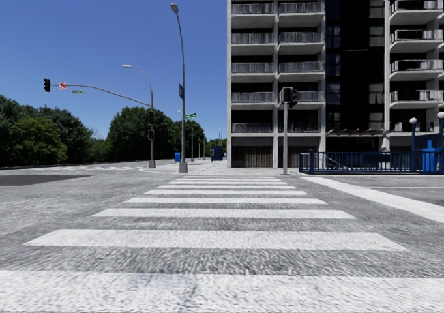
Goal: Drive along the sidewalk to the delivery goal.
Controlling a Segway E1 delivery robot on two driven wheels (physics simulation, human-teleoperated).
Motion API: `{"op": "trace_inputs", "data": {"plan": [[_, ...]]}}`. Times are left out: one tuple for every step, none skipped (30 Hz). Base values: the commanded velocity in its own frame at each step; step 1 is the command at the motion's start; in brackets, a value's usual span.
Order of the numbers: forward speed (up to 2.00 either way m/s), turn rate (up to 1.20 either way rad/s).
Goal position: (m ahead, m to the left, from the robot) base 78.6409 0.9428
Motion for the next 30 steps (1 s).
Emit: {"op": "trace_inputs", "data": {"plan": [[2.00,0.00],[2.00,0.00],[2.00,0.00],[2.00,0.00],[2.00,0.00],[2.00,0.00],[2.00,0.00],[2.00,0.00],[2.00,0.00],[2.00,0.00],[2.00,0.00],[2.00,0.00],[2.00,0.00],[2.00,0.00],[2.00,0.00],[2.00,0.00],[2.00,0.00],[2.00,0.00],[2.00,0.00],[2.00,0.00],[2.00,0.00],[2.00,0.00],[2.00,0.00],[2.00,0.00],[2.00,0.00],[2.00,0.00],[2.00,0.00],[2.00,0.00],[2.00,0.00],[2.00,0.00]]}}
